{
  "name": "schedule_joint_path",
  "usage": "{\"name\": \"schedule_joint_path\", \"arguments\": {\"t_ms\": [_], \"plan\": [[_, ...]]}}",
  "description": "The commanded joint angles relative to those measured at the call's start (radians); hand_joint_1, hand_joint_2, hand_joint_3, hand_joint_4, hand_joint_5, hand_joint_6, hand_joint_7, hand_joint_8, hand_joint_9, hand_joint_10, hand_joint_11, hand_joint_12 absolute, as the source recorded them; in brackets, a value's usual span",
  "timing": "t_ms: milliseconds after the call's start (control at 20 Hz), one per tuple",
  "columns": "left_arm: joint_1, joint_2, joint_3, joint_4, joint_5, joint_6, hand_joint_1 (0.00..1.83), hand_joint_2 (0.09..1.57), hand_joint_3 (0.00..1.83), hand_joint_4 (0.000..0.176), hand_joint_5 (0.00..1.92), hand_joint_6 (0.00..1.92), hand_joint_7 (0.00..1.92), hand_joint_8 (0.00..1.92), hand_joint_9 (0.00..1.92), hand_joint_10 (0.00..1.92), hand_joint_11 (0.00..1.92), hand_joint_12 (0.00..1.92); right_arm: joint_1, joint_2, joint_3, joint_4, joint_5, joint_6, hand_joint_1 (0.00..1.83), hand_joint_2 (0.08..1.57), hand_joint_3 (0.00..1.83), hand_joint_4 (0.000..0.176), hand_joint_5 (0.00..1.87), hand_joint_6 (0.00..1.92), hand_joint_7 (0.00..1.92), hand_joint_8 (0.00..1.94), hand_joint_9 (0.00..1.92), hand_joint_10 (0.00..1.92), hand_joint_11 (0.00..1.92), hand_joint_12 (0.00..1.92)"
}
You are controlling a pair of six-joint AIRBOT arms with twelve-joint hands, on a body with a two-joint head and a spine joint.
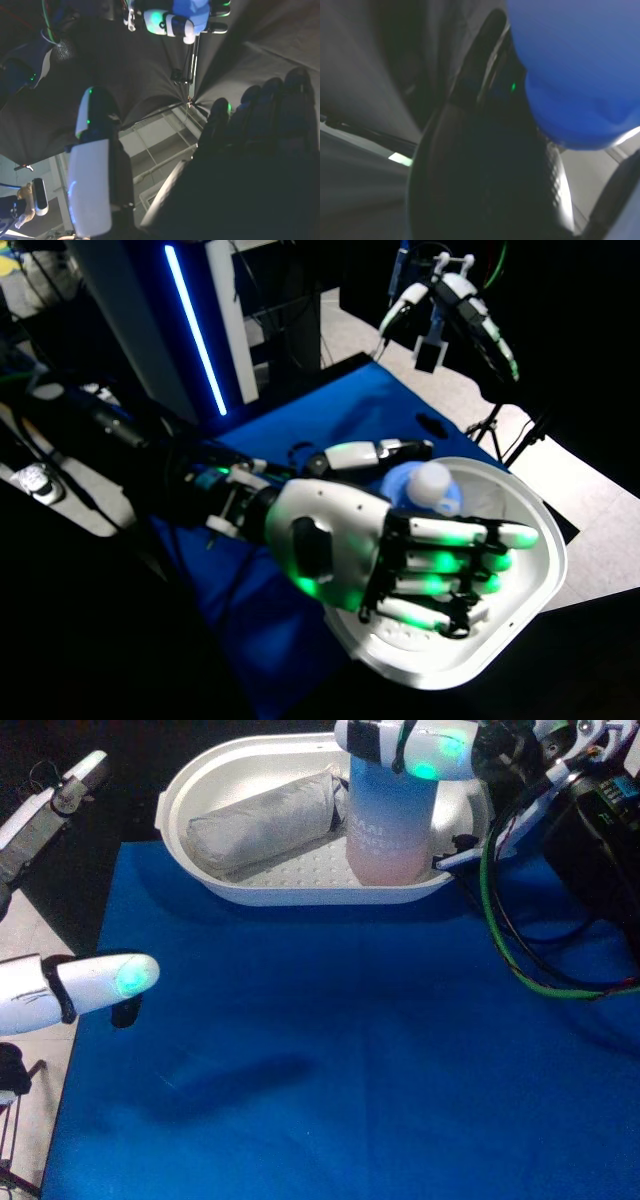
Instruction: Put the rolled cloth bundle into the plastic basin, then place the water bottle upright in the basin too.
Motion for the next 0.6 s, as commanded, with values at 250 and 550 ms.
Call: {"name": "schedule_joint_path", "arguments": {"t_ms": [250,550], "plan": [[-0.011,-0.006,-0.004,0.0,-0.136,-0.01,0.64,0.86,0.0,0.176,0.02,0.0,0.0,0.0,0.0,0.0,0.0,0.0,-0.009,-0.001,0.0,-0.003,0.076,0.008,0.7,0.92,0.0,0.176,0.0,0.0,0.01,0.0,0.01,0.0,0.0,0.41],[-0.011,-0.006,-0.007,-0.005,-0.137,-0.011,0.66,0.88,0.0,0.176,0.02,0.0,0.0,0.0,0.0,0.0,0.0,0.0,-0.018,0.029,-0.034,-0.035,0.076,0.008,0.71,0.84,0.0,0.176,0.0,0.0,0.0,0.0,0.0,0.0,0.0,0.0]]}}
